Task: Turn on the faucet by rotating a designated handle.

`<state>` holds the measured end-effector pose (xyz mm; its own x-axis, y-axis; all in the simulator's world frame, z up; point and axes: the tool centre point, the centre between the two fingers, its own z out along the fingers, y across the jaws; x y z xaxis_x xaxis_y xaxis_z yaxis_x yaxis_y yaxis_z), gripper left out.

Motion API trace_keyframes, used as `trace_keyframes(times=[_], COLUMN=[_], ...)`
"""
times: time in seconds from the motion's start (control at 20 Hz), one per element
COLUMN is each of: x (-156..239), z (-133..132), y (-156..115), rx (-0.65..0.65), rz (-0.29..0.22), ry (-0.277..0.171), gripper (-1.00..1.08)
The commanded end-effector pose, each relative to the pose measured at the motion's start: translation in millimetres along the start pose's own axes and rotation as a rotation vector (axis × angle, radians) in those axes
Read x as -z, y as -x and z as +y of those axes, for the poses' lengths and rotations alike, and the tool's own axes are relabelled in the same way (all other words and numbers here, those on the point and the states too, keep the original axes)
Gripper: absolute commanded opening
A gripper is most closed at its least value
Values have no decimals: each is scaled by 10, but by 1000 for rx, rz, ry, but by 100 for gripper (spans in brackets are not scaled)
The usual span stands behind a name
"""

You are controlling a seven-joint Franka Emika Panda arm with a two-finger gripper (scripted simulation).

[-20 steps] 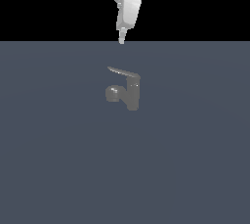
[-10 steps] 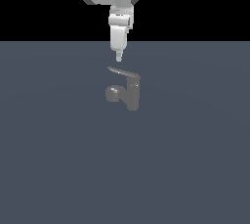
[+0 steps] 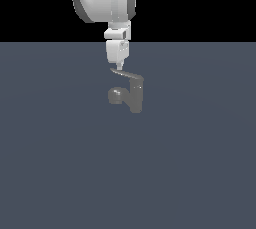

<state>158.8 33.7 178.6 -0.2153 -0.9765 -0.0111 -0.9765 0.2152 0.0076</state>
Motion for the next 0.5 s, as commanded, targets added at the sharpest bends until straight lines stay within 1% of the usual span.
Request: trace_keyframes(times=[0.0,0.35,0.45], x=[-38,-55,-56], z=[-24,-28,14], y=[14,22,30], rx=[-15,-18,-18], rz=[8,11,11], ry=[-6,-7,-7], gripper=[-100,-100,-100])
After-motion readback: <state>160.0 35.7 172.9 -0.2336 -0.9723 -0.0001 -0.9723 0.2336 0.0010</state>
